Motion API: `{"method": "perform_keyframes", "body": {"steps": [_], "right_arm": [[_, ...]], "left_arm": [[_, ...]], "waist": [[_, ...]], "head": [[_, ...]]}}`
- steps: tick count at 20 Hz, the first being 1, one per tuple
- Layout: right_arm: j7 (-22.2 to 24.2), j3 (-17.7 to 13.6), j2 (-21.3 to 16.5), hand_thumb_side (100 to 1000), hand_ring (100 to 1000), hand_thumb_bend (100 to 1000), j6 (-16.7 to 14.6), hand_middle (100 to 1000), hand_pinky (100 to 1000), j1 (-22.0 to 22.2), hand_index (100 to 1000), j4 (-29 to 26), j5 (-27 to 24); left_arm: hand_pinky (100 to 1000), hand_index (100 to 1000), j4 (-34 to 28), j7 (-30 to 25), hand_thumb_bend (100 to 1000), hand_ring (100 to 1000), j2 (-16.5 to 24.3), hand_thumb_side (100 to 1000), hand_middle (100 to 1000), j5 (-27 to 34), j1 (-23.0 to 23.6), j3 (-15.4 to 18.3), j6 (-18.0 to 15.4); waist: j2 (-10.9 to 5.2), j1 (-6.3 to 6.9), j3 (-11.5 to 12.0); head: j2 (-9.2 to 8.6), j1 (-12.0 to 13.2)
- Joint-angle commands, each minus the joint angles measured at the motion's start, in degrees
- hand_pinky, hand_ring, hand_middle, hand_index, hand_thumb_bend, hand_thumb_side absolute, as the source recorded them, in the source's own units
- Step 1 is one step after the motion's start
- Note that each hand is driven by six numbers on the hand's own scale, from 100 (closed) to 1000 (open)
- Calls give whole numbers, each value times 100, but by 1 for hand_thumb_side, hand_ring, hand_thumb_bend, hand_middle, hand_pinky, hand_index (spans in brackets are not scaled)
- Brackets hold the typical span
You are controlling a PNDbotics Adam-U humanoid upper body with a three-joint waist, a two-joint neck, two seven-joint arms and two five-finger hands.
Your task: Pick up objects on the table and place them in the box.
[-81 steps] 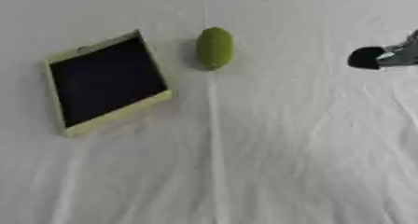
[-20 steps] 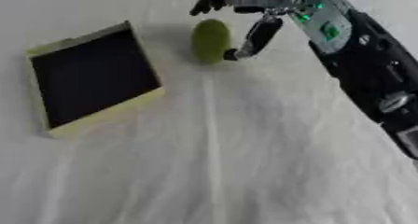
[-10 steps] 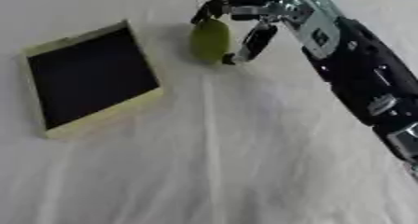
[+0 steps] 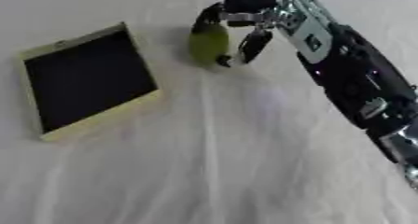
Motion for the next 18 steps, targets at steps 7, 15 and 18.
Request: {"method": "perform_keyframes", "body": {"steps": [7,15,18], "right_arm": [[-1920,-36,18,100,608,174,304,535,666,3,565,62,591],[-1876,184,-92,100,592,147,-77,520,656,-16,523,-225,189],[-1727,295,-220,100,591,151,-146,522,658,-57,510,-548,-34]], "left_arm": [[765,719,-86,-16,149,725,55,608,599,15,-86,15,-1],[764,719,-86,-1,149,724,60,604,599,7,-19,36,10],[764,719,-86,0,152,723,63,599,599,-1,6,43,8]], "waist": [[-113,40,24],[-192,53,-48],[-250,60,-92]], "head": [[-82,-54],[19,10],[52,37]]}}
